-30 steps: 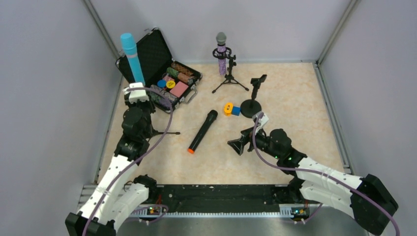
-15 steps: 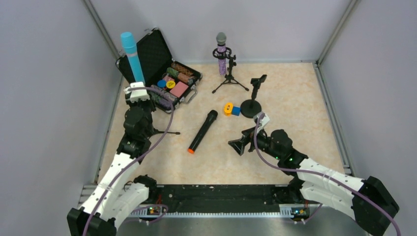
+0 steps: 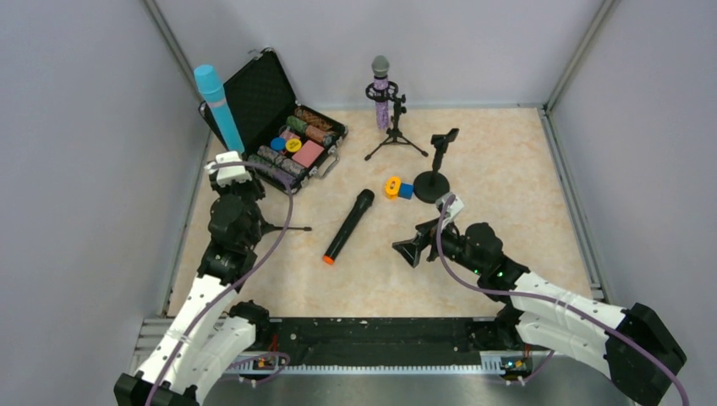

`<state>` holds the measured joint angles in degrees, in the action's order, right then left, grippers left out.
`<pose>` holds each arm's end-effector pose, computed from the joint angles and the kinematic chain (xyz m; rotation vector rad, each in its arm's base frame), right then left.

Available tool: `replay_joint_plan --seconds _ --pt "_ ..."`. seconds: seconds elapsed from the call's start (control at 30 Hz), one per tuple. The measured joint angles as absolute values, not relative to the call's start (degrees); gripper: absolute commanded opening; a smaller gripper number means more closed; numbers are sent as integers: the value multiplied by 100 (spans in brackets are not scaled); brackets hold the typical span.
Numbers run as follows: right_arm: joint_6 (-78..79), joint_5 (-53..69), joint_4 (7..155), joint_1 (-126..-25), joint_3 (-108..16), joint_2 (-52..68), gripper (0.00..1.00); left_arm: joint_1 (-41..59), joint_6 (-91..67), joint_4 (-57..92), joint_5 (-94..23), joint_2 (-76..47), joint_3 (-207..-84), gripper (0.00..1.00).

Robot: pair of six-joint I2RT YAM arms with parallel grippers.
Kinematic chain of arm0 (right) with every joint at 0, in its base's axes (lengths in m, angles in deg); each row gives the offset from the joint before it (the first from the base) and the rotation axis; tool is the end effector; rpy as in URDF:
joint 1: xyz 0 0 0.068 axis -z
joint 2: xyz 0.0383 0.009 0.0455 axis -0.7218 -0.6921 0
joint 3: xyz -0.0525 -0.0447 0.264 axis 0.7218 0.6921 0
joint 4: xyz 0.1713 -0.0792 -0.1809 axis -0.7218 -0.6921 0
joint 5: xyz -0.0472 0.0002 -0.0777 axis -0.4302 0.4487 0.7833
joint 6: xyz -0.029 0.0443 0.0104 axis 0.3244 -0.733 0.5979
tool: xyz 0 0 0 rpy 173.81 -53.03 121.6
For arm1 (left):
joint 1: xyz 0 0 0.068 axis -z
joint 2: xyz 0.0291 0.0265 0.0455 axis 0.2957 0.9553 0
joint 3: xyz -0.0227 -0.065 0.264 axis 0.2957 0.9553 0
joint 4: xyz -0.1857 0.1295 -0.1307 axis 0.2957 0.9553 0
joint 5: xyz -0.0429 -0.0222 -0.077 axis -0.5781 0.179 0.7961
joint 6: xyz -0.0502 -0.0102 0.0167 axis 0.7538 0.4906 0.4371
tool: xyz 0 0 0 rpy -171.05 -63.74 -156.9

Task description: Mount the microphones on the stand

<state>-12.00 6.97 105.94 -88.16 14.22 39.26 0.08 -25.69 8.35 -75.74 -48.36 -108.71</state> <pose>0.1398 0.1330 0.2057 -0.4737 1.7836 0.9053 0.1719 -0.0337 0.3342 -0.2024 1.4719 0.1981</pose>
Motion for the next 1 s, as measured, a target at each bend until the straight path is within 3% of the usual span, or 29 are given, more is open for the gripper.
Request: replay_joint_plan --seconds 0.13,0.3,0.53,1.0 --pt "-1200 697 10594 -8816 1422 3926 99 8 -2445 953 -7590 -4989 -10821 58" --pt "-1203 695 10594 -8816 1422 3928 99 8 -2292 1032 -7590 -5153 -10768 71" --pt "-1207 692 10594 -8816 1422 3928 99 8 -2206 1148 -7576 -5214 -10768 79" --pt "-1205 671 10598 -8816 1422 3873 99 8 -2126 1524 -7587 -5306 -10768 77"
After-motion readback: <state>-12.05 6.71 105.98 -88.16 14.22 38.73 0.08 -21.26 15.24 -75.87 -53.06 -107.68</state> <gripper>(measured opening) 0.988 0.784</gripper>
